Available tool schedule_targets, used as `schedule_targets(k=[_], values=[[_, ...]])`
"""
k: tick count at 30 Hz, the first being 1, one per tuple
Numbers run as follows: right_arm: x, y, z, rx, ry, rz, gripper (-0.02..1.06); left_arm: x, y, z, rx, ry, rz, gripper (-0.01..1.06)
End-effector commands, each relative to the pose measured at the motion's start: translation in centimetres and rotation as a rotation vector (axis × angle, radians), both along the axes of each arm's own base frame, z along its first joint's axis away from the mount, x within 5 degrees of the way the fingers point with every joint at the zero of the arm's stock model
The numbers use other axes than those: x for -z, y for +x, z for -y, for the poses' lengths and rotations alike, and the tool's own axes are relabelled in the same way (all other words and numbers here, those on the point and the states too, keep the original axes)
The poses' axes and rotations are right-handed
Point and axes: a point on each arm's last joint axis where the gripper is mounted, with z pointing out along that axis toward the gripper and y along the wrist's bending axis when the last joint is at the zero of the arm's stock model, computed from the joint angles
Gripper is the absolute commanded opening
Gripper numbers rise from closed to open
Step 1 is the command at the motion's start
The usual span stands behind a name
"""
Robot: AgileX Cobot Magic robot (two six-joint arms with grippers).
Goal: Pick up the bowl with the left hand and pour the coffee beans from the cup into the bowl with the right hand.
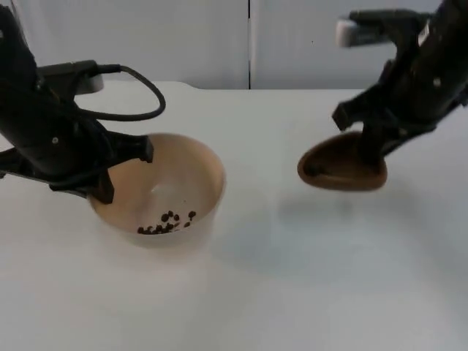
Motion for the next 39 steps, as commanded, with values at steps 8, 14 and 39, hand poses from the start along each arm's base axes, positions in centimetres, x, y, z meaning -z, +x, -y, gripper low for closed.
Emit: schedule_targets(k=[8, 14, 39], values=[[3.1, -1.5, 1.0, 0.072, 0.015, 0.002, 0.00, 1.8, 1.7, 0.3, -0.001, 0.002, -0.006, 0.00], [4.9, -2.4, 1.4, 0.082, 0.004, -0.014, 0.00, 2.4, 1.7, 0.3, -0.002, 0.006, -0.010, 0.00], [8.6, -2.4, 1.3, 0.136, -0.006, -0.103, 0.31, 2.6, 1.7, 0.3, 0.005, 0.011, -0.015, 0.52]])
